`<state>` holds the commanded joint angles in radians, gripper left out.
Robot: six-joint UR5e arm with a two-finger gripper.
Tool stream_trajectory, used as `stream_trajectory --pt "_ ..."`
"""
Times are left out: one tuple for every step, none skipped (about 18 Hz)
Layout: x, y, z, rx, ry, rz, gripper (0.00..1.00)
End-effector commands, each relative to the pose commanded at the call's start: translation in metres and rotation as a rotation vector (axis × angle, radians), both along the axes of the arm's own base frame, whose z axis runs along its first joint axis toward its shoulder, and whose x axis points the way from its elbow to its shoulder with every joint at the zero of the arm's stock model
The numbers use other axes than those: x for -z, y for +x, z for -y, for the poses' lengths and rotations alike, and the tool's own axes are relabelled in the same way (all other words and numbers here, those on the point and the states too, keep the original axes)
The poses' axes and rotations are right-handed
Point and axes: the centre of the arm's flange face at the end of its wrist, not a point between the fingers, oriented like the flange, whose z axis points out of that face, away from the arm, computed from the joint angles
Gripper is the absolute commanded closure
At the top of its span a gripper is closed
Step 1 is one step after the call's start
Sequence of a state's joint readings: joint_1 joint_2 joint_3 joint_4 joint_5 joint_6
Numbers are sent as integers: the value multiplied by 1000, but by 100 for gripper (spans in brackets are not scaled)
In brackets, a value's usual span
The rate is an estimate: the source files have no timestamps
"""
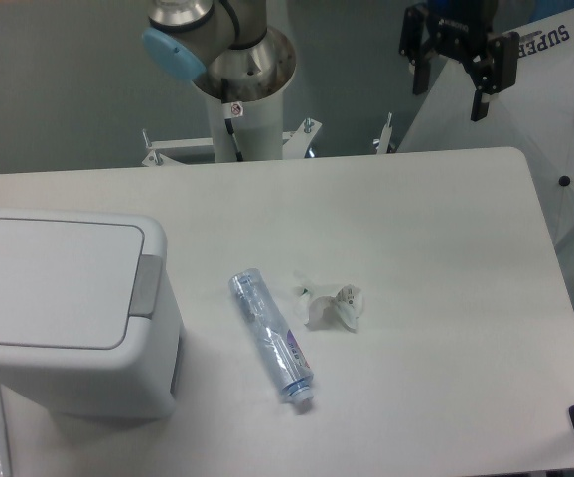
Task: Open the trash can
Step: 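Move the open gripper toward the white trash can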
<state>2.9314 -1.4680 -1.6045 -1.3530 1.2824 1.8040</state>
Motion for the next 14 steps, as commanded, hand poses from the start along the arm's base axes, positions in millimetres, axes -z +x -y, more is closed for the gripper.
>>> stream_trajectory --pt "-2 -1 1 -2 -2 -5 0" --pt "-3 -1 1 -3 -4 -4 0" --pt "-7 0 1 -3 -4 -7 0" --pt "-6 2 -2 -5 -5 0 0" --pt "-7 3 -2 -36 9 12 0" --pt "-9 4 -4 -76 23 23 0" --pt "-10 4 -7 -120 42 41 0" --pt "-13 5 -8 -160 61 54 0" --pt "-14 5 -8 -193 73 67 0" --pt "-14 5 -10 -210 85 78 0" --pt "-18 7 -13 -225 101 82 0" --pt "-20 8 -17 -245 112 94 0" --pt "-21 9 -21 -269 122 105 0" --pt "-22 12 -27 -289 130 119 0"
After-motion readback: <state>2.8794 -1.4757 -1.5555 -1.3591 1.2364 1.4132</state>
